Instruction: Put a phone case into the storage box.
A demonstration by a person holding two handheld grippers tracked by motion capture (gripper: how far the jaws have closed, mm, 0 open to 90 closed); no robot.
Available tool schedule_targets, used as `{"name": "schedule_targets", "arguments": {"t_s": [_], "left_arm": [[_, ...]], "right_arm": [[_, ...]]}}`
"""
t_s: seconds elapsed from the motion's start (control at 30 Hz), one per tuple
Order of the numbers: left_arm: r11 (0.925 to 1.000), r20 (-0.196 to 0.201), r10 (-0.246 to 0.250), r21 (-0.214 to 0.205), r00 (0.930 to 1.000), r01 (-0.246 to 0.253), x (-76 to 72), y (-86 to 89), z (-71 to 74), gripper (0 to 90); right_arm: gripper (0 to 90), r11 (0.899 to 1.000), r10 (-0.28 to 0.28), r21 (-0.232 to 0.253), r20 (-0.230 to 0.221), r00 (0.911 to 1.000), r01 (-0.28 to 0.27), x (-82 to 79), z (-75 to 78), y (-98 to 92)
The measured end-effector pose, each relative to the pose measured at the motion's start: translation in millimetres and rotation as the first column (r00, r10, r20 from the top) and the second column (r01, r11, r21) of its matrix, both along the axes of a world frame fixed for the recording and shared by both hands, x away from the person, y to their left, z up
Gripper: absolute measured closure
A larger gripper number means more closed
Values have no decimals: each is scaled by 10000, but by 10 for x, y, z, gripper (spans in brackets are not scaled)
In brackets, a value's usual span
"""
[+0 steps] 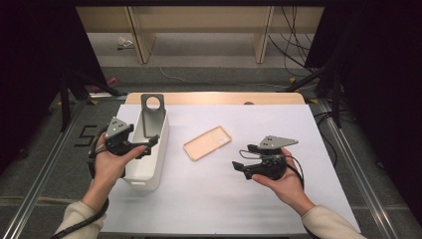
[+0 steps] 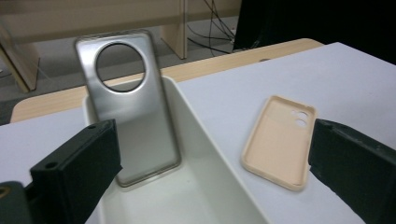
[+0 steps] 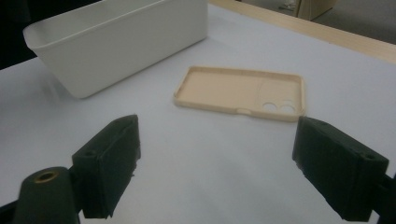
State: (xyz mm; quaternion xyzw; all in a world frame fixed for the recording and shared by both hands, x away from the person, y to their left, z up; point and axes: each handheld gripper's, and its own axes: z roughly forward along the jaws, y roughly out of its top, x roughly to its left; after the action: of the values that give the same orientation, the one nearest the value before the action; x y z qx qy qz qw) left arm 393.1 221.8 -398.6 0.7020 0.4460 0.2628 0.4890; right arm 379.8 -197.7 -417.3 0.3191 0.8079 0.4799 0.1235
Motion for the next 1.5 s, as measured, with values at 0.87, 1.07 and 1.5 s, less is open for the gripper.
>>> {"name": "schedule_targets", "arguments": {"t_s": [0.87, 1.07, 1.5], "left_arm": [[9929, 104, -1073, 517, 9942, 1067, -368, -333, -171, 68], [9932, 156, -1077, 460, 9941, 1068, -376, -331, -157, 68], [9898, 350, -1355, 482, 9902, 1338, -453, -321, -141, 303]], "right_arm": [[159, 9999, -17, 107, -40, 10000, 18, 73, 19, -15], [160, 9999, -34, 97, -11, 10000, 35, 71, 29, -15], [160, 9999, 16, 148, 4, 10000, -16, 39, 44, -8]]}}
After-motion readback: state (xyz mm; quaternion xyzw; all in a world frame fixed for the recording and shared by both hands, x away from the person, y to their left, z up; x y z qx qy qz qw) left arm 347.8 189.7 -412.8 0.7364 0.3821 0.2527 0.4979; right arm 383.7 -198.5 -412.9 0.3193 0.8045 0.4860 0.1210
